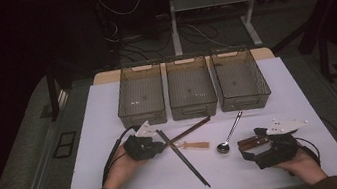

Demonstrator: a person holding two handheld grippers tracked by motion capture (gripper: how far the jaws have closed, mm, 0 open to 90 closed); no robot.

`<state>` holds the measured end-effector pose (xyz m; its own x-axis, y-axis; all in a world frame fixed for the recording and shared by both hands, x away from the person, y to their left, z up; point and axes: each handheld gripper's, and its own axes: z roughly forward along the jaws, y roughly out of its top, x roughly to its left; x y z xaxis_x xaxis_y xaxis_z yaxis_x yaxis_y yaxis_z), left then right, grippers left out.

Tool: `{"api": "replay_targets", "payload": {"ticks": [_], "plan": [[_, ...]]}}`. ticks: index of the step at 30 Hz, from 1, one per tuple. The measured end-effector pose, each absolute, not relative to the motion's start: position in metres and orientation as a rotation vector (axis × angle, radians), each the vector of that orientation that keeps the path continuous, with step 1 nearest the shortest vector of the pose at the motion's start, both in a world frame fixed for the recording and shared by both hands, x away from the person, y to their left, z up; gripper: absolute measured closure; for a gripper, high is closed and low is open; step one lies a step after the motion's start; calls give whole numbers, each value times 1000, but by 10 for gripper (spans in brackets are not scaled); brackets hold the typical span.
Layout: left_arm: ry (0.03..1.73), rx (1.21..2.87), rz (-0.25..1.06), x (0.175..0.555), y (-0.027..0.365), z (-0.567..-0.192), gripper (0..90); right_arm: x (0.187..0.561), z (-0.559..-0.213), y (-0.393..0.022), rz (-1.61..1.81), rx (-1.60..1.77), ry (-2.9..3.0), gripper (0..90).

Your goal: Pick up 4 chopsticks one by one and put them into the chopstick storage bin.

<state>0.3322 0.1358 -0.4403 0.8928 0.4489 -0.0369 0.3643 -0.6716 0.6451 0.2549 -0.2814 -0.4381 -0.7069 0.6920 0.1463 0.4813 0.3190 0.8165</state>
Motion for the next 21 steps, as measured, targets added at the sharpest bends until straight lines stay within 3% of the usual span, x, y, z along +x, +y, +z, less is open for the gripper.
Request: {"api": "replay_targets", "payload": {"ticks": [14,21], "plan": [[604,2384,143,329,154,-437,783,255,-438,-282,1339,1070,2350,15],[621,2329,131,329,155,-433,656,255,-438,-282,1338,1069,2350,15]]}}
